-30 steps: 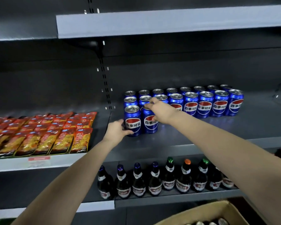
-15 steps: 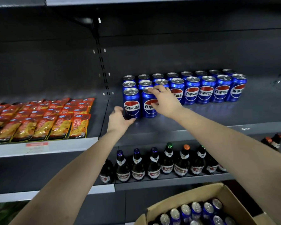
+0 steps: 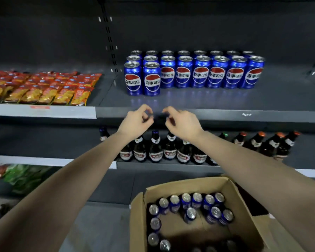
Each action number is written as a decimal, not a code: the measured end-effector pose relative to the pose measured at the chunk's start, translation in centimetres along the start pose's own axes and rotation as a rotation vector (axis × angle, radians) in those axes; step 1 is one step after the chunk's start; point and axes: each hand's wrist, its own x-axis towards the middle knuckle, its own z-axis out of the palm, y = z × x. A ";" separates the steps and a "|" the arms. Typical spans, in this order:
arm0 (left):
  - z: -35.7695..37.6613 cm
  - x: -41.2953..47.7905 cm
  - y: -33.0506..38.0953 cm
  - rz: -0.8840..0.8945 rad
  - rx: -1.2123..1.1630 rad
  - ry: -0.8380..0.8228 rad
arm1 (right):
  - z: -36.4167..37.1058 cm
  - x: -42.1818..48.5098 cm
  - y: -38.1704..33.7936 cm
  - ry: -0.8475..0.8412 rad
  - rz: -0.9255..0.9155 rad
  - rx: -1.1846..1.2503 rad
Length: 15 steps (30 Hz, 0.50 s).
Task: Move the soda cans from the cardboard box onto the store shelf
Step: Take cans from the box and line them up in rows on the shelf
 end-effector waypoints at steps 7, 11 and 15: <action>8.4 -8.5 -0.6 -0.211 -0.004 -0.238 | 3.6 -10.1 5.2 -0.422 0.075 -0.036; 12.5 -13.1 -2.7 -0.329 0.019 -0.397 | 7.2 -14.5 7.7 -0.574 0.225 0.027; 16.2 -16.0 -3.9 -0.473 0.043 -0.491 | 11.8 -18.2 9.2 -0.676 0.297 0.090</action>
